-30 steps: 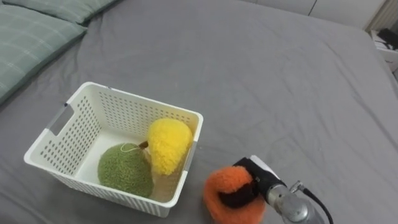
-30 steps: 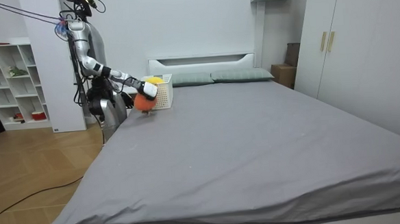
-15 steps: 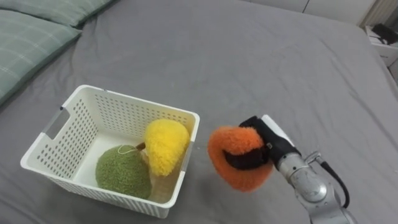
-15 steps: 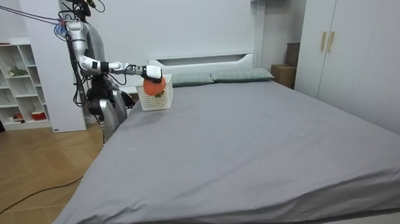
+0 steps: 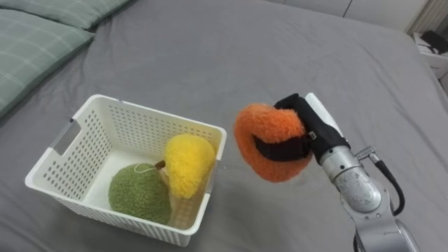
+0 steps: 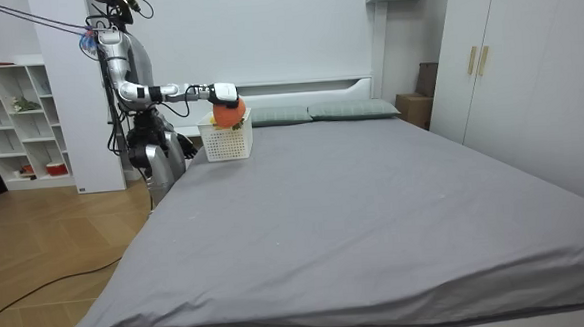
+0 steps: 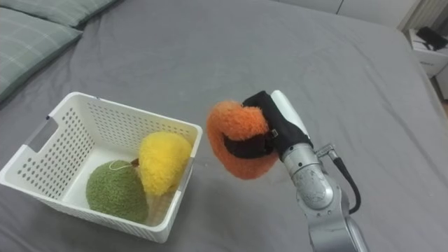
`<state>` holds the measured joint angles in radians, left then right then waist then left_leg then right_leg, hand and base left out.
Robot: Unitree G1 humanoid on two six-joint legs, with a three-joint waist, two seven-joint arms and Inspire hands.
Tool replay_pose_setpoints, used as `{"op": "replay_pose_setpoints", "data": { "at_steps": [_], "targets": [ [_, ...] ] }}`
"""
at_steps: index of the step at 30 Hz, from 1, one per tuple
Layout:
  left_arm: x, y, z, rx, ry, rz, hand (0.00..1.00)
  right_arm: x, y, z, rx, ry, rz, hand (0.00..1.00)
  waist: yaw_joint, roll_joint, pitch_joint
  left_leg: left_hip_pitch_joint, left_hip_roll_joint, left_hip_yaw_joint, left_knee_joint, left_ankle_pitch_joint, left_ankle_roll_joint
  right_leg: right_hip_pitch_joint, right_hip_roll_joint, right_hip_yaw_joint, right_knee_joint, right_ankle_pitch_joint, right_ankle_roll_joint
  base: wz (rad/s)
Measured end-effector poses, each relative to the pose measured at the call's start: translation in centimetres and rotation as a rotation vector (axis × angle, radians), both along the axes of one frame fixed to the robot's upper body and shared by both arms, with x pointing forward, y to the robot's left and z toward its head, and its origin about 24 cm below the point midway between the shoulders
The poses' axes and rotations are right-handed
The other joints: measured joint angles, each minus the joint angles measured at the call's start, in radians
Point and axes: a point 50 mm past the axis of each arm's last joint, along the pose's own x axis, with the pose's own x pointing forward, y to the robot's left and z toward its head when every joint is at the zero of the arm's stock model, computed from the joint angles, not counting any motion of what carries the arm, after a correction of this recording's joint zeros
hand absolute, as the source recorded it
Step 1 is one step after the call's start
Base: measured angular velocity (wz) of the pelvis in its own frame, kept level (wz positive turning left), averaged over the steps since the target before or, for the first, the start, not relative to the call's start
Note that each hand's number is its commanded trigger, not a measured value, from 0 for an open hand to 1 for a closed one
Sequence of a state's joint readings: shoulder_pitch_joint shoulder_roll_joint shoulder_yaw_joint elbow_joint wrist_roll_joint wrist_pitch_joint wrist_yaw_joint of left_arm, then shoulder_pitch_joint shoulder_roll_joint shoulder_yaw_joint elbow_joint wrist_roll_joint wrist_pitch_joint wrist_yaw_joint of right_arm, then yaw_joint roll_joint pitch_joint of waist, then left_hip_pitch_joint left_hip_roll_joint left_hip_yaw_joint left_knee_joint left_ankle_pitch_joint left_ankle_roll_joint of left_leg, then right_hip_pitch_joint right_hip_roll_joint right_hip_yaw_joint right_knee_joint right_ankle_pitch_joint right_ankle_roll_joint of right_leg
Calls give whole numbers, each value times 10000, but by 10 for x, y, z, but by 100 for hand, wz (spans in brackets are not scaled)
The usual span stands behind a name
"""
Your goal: Collect toys from the bed
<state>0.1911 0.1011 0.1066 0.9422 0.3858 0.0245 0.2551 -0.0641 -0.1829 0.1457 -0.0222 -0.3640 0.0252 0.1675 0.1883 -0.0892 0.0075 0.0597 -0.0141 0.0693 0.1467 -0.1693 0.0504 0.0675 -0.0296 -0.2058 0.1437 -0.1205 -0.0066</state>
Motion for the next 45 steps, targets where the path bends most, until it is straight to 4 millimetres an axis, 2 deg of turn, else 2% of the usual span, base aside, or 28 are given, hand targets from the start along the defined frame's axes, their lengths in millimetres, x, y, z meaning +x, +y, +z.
{"op": "replay_pose_setpoints", "data": {
  "at_steps": [3,7,15,19,21,27,29,32,34,35,36,37,38,45],
  "targets": [
    [2,0,0,20,-24,-66,0,8,9,12,-346,-410,345,100,88,-42,-2,-29,-6,-52,-49,0,1,-7,-13,-65,3,-1,1,4],
    [2,0,0,246,171,-451,0,10,19,30,-131,-1082,730,100,269,-159,-68,-68,-21,-173,-3,4,-1,-5,-7,-96,-46,0,1,8],
    [13,-1,2,312,98,-587,0,11,36,39,-130,-1252,1396,100,658,-189,-18,-125,-22,-215,-105,3,0,-34,-15,-150,-50,-3,5,1],
    [17,-1,3,350,42,-683,0,16,50,50,-223,-1561,1885,100,687,-214,4,-178,-32,-353,-103,8,-6,-35,-14,-236,-77,-5,8,9],
    [20,0,4,390,-60,-709,0,18,58,55,-250,-1756,2187,94,720,-283,45,-190,-31,-436,-105,19,-18,-30,-27,-428,-80,-6,9,12],
    [28,2,6,394,-235,-776,0,19,66,47,-382,-1485,2377,84,1011,-370,94,-158,-32,-496,-98,28,-9,-13,-53,-574,-84,-9,16,5],
    [30,2,7,342,-261,-811,0,18,69,44,-432,-1381,2506,86,1150,-354,109,-165,-34,-495,-109,28,-8,-24,-58,-636,-86,-12,21,0],
    [34,3,8,273,-302,-894,0,18,71,38,-524,-1150,2565,86,1228,-368,105,-255,-50,-655,-101,28,-8,-25,-62,-748,-88,-20,32,12],
    [36,7,9,278,-331,-965,0,18,72,37,-526,-1112,2585,83,1323,-392,90,-296,-63,-724,-89,29,-9,-36,-66,-753,-93,-35,55,8],
    [37,7,10,282,-343,-979,0,18,71,37,-534,-1113,2584,71,1359,-409,78,-301,-65,-729,-86,30,-9,-38,-67,-761,-95,-36,57,4],
    [38,8,10,298,-365,-985,0,18,71,37,-536,-1103,2582,71,1443,-424,71,-310,-74,-740,-86,32,-7,-37,-76,-861,-98,-40,63,3],
    [39,8,11,309,-380,-988,0,18,71,36,-549,-1069,2588,22,1501,-431,67,-309,-84,-752,-84,36,-1,-31,-99,-970,-98,-41,66,4],
    [39,8,11,311,-382,-988,0,18,72,35,-564,-1040,2603,0,1517,-436,65,-309,-90,-763,-83,40,5,-26,-125,-988,-97,-42,67,5],
    [43,10,13,376,-585,-1034,0,19,78,32,-673,-913,2836,0,1715,-579,98,-398,-201,-928,-32,74,64,-13,-208,-1172,-92,-64,104,8]
  ]
}}
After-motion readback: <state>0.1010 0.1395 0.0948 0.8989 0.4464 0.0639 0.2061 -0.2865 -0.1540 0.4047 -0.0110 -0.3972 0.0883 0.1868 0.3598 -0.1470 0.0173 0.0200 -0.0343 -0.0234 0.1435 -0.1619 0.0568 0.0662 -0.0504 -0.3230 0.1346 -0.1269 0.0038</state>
